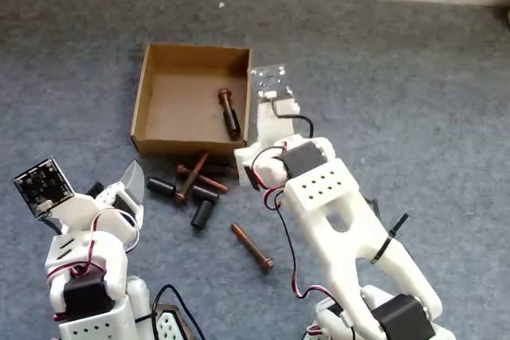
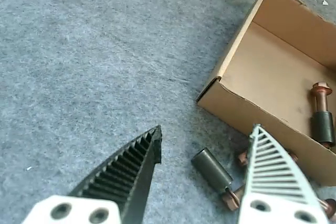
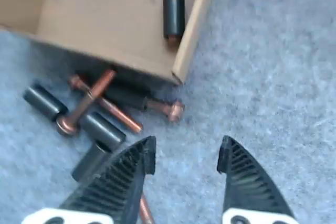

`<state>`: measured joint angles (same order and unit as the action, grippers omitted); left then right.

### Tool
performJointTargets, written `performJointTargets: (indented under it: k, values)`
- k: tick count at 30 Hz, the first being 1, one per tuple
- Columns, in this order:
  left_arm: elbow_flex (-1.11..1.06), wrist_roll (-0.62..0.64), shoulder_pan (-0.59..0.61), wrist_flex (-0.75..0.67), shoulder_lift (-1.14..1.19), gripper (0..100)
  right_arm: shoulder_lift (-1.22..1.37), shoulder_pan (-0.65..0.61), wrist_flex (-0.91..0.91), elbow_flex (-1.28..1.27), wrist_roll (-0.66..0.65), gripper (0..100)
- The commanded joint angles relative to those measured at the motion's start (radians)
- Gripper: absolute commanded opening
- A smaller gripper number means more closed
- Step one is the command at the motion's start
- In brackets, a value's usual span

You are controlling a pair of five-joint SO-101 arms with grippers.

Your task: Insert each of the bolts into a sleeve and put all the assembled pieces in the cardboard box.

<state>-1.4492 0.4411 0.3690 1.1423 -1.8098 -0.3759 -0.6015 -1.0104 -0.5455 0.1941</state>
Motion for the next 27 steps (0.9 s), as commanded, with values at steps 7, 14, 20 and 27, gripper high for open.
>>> performJointTargets:
  k: [7,14,20,27]
  values:
    - [0.005,0.008,0.008,-0.029,-0.005,27,0.222,-0.062,0.151,-0.008,-0.054,18.5]
    - [0.004,0.008,0.007,-0.029,-0.005,27,0.443,-0.045,0.242,0.107,-0.054,18.4]
    - [0.004,0.008,0.007,-0.029,-0.005,27,0.535,0.001,0.255,0.171,-0.054,18.3]
    - [0.004,0.006,0.007,-0.029,-0.005,27,0.596,0.005,0.298,0.171,-0.058,14.3]
